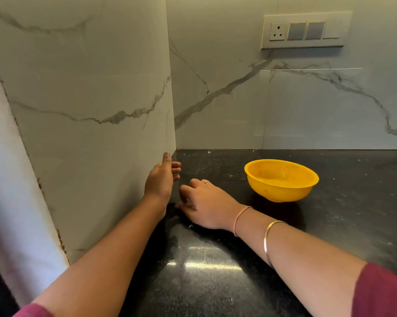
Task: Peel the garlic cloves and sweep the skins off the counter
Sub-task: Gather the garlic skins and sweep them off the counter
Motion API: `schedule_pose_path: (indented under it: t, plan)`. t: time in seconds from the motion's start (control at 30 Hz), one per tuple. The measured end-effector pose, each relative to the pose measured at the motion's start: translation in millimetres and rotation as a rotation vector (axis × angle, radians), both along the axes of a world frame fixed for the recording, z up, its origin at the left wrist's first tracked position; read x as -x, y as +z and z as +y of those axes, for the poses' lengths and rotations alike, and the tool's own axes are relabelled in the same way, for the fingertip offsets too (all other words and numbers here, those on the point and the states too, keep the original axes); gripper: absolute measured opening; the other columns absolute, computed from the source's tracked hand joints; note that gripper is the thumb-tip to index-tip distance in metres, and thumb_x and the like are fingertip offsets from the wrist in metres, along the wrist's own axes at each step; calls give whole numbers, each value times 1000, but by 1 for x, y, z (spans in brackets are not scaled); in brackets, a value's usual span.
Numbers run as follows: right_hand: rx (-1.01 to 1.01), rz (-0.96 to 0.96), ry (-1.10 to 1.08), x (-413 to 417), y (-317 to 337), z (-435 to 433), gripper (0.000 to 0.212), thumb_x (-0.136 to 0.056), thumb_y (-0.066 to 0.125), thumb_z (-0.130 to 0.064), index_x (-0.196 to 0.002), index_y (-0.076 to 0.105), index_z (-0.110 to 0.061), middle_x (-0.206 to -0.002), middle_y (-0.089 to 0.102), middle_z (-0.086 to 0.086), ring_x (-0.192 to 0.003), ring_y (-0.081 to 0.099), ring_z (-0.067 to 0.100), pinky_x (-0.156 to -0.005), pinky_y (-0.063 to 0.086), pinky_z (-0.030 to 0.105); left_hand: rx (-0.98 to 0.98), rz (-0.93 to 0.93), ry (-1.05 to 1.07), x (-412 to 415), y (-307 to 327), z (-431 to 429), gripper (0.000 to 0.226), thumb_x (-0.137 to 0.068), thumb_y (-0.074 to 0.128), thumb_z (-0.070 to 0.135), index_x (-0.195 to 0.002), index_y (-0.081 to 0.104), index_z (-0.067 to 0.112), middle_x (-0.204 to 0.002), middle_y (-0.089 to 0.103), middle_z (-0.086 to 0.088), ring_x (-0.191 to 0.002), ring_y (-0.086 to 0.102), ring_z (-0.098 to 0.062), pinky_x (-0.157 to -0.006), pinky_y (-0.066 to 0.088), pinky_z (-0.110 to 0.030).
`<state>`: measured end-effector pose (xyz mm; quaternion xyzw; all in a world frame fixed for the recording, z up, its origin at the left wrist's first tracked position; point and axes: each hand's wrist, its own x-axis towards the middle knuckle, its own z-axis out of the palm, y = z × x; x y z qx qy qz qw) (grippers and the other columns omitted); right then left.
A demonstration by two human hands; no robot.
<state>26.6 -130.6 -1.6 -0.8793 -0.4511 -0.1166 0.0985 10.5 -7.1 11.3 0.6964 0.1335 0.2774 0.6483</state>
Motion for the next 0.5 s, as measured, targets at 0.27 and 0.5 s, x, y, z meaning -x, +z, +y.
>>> schedule_pose_path:
  t: [0.27,0.5]
  plan:
    - [-1,-51,-127,0,8,-1,27,-97,36,-34,-86,49,-13,-82,58,8,-76,57,28,-63,44,33,1,6,-28,4,3,-4,47,-100,26,46,-86,61,17,-91,62,-1,-83,57,-13,-77,44,-31]
    - [-206,24,-220,-8,5,-3,38,-98,39,-37,-70,51,-15,-69,55,2,-70,56,22,-64,45,31,-6,25,-14,8,5,-5,48,-100,25,46,-85,61,19,-94,63,-1,-87,57,-15,-83,45,-35]
